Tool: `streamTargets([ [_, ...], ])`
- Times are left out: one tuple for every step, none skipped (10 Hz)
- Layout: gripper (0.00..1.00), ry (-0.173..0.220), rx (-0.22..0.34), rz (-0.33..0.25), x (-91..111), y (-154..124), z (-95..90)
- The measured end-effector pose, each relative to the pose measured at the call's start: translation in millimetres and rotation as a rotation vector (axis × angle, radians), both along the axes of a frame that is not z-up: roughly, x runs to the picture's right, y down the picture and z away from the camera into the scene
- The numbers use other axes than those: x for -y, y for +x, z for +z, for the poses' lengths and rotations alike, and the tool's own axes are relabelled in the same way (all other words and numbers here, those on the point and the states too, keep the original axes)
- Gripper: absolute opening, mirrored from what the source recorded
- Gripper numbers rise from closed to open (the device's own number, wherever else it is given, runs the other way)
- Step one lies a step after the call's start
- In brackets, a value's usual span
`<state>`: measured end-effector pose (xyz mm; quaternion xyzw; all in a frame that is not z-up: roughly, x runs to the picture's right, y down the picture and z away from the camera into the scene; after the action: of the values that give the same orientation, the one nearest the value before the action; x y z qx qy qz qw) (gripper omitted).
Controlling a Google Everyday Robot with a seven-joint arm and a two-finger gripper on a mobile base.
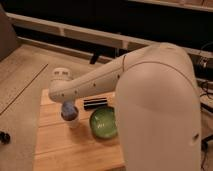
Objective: Place the white sponge in the ceramic cup
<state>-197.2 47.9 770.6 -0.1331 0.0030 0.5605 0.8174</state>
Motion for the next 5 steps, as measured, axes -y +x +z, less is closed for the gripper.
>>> streamTargets([
  [0.00, -0.004, 0.006, -0.001, -4.1, -1.8, 0.1],
  [0.00, -0.007, 0.011, -0.003, -7.1, -2.9, 0.2],
  [0.02, -0.010, 0.016, -0.004, -9.4, -3.6, 0.0],
  [0.05, -0.014, 0.018, -0.004, -11.1, -4.5, -0.4],
  [0.05, -0.014, 0.019, -0.007, -11.4, -5.4, -0.7],
])
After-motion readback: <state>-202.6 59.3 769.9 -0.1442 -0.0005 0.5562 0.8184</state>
